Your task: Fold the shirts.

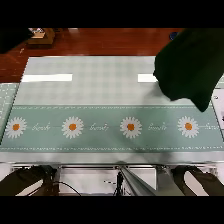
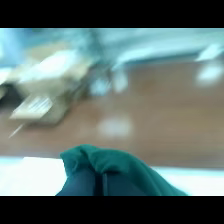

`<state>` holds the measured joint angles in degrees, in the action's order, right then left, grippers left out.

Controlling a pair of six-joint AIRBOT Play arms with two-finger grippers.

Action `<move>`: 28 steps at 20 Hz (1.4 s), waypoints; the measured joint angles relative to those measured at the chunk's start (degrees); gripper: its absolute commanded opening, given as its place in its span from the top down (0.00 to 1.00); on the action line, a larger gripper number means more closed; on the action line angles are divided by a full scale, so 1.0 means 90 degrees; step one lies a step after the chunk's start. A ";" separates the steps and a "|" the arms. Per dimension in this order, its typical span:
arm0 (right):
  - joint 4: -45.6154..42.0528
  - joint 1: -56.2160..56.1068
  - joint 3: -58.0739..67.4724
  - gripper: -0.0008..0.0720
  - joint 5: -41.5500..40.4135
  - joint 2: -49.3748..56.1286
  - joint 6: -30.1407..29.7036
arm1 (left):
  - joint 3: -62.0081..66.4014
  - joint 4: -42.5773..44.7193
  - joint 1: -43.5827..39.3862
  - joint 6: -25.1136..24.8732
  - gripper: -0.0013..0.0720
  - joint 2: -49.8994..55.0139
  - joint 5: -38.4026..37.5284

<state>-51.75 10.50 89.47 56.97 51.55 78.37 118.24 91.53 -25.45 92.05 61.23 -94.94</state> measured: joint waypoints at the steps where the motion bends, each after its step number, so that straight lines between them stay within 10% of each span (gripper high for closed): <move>1: 0.0189 -0.0107 0.0000 0.97 0.0355 0.0080 -0.0019 | -0.0005 0.0000 0.0000 0.0053 0.05 -0.0163 -0.0005; 11: -0.0321 -0.4558 0.0000 0.94 0.1127 0.2419 0.0078 | -0.0289 -0.0002 0.0000 0.0187 0.05 -0.0525 -0.0177; 13: -0.0384 -0.5297 0.0000 0.44 0.0641 0.3024 0.0083 | -0.0415 0.0000 0.0005 0.0197 0.05 -0.0532 -0.0192; 16: -0.0474 -0.5734 0.0000 0.41 0.0102 0.3536 0.0090 | -0.0537 0.0078 0.0015 0.0197 0.05 -0.0534 -0.0192; 28: -0.3424 -0.1214 0.0007 0.41 0.0879 0.1790 0.0272 | -0.2382 0.0228 0.0017 -0.0066 0.05 -0.0617 -0.0112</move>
<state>-82.56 -0.43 89.54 64.88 67.66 80.82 96.79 93.58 -25.30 91.46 55.68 -95.94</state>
